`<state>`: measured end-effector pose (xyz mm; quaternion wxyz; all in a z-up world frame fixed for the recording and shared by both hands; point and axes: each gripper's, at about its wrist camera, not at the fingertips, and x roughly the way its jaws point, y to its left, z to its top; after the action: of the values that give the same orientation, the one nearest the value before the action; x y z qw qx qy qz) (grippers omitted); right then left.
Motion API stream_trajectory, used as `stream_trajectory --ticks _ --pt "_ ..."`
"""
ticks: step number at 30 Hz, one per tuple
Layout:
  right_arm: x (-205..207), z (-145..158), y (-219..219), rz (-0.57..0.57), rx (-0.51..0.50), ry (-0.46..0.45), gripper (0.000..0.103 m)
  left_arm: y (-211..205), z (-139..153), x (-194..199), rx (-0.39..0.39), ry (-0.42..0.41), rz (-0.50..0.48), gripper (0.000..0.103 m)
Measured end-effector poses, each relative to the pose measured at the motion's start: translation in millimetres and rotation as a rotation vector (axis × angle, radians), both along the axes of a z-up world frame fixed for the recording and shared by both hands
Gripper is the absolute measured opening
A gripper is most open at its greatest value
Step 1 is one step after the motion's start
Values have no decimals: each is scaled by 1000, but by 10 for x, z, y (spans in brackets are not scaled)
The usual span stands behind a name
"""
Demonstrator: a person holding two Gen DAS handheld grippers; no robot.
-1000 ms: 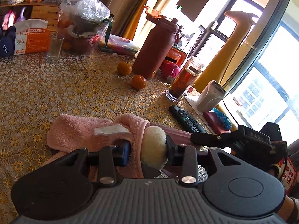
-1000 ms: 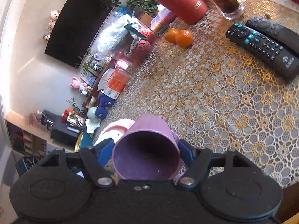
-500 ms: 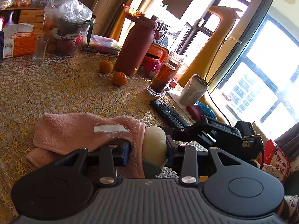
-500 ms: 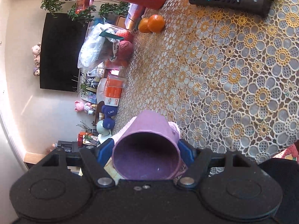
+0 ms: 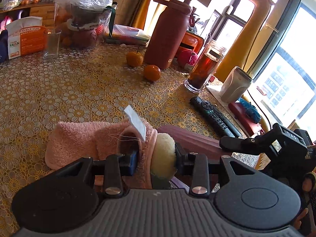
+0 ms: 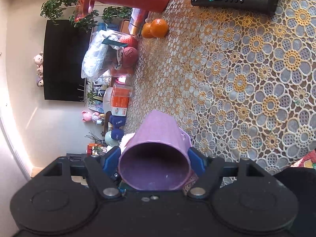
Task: Clean container
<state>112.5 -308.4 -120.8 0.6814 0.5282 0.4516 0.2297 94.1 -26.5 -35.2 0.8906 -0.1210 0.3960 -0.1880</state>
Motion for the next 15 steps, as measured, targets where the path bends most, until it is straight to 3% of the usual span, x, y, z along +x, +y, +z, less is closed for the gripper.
stream_trajectory --ticks 3,7,15 --pt "4 -16 -14 7 5 -1 74 -18 -94 77 34 23 3 37" --pt "6 -45 -56 4 23 -1 74 21 -58 67 15 15 9 37" --pt "19 -71 -93 56 27 -33 74 76 319 -86 -109 -57 -16 37"
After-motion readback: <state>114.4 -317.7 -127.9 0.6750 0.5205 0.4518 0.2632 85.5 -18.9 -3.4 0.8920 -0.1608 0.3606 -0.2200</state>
